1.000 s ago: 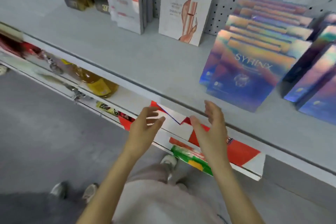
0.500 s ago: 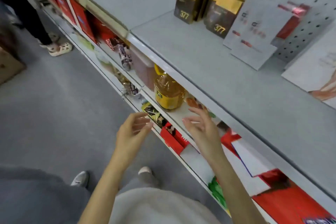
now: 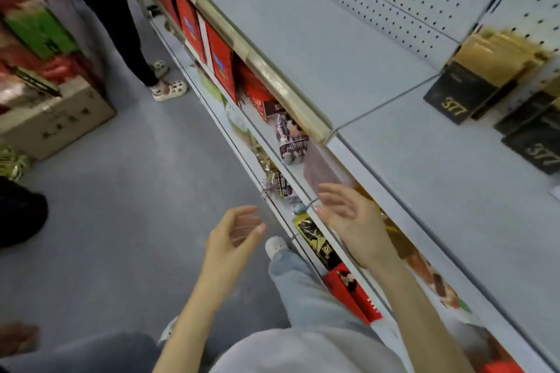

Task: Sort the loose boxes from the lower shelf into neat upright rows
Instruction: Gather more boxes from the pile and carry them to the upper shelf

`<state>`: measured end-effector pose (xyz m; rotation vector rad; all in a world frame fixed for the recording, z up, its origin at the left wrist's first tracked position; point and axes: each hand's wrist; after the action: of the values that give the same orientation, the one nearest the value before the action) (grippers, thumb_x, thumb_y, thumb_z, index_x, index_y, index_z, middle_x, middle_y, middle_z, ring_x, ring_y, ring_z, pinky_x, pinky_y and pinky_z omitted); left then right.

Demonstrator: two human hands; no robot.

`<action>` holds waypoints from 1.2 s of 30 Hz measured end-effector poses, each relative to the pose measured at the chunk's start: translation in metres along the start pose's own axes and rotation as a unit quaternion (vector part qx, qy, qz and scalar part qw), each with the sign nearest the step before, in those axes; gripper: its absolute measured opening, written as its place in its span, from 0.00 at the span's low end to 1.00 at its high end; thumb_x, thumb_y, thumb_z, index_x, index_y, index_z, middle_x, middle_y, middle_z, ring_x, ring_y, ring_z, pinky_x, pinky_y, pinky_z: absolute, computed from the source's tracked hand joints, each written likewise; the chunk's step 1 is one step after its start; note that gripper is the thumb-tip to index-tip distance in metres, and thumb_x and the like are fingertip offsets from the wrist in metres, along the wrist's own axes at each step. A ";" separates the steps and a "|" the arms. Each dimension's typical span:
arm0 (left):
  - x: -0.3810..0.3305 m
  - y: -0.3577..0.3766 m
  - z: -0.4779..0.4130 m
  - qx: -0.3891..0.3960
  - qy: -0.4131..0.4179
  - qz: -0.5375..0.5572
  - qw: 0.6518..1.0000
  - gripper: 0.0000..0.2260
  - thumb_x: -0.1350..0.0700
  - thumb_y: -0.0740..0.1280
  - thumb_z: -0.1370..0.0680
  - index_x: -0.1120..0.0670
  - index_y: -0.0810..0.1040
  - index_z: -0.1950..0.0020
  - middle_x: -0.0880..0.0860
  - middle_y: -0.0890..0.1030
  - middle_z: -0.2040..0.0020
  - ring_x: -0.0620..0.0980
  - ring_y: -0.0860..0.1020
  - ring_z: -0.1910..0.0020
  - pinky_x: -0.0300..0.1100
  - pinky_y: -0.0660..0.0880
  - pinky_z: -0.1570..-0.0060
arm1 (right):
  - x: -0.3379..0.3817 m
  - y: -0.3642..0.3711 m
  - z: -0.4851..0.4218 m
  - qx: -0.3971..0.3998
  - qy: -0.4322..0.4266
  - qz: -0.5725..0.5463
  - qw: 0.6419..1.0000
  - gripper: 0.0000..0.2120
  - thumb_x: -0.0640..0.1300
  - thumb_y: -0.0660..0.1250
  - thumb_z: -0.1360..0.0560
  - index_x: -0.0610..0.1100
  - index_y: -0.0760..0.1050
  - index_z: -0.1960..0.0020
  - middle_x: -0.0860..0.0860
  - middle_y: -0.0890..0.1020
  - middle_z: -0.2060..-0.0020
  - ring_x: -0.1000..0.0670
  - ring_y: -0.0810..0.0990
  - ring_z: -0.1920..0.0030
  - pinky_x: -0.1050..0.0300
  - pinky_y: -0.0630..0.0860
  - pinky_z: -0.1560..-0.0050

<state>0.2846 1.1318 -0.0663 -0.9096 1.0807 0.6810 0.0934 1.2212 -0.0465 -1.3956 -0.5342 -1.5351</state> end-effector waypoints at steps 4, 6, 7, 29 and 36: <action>-0.013 -0.010 -0.086 -0.004 0.007 -0.013 1.000 0.12 0.62 0.70 0.26 0.46 0.76 0.49 0.47 0.82 0.53 0.40 0.80 0.56 0.28 0.74 0.56 | 0.019 0.009 -0.087 0.010 -0.022 -0.006 1.000 0.19 0.45 0.72 0.27 0.55 0.75 0.37 0.59 0.80 0.44 0.65 0.79 0.48 0.70 0.76 0.48; -0.028 -0.017 -0.135 -0.019 0.014 -0.019 1.000 0.12 0.62 0.70 0.25 0.46 0.76 0.49 0.48 0.82 0.52 0.39 0.80 0.56 0.27 0.74 0.56 | 0.035 0.010 -0.135 0.017 -0.035 -0.011 0.999 0.19 0.45 0.72 0.27 0.57 0.75 0.39 0.60 0.80 0.44 0.65 0.79 0.48 0.69 0.76 0.47; -0.036 -0.020 -0.158 -0.024 0.019 -0.021 0.999 0.12 0.62 0.70 0.25 0.47 0.76 0.49 0.48 0.82 0.52 0.39 0.80 0.57 0.27 0.74 0.56 | 0.045 0.010 -0.158 0.021 -0.038 -0.014 0.999 0.18 0.45 0.72 0.27 0.58 0.75 0.39 0.60 0.80 0.44 0.65 0.79 0.48 0.67 0.76 0.46; -0.062 -0.184 -0.569 0.034 0.015 -0.013 0.999 0.14 0.61 0.70 0.26 0.44 0.76 0.47 0.47 0.81 0.50 0.40 0.80 0.54 0.28 0.74 0.54 | 0.194 0.167 -0.533 -0.063 -0.031 -0.040 0.997 0.18 0.37 0.72 0.28 0.54 0.75 0.44 0.54 0.81 0.49 0.62 0.80 0.56 0.71 0.75 0.55; -0.082 -0.322 -0.719 0.063 0.048 -0.072 0.994 0.16 0.52 0.72 0.29 0.42 0.74 0.44 0.43 0.80 0.49 0.40 0.79 0.51 0.32 0.74 0.51 | 0.271 0.270 -0.647 -0.085 -0.043 -0.009 0.995 0.27 0.38 0.73 0.29 0.66 0.68 0.43 0.63 0.75 0.44 0.65 0.74 0.43 0.75 0.69 0.51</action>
<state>0.2105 0.3435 -0.0356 -0.9080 1.1179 0.4480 0.0248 0.4726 -0.0306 -1.5969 -0.4765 -1.5701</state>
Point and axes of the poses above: each hand's wrist, its own z-axis away from the middle knuckle, its own y-axis out of the palm, x = y × z
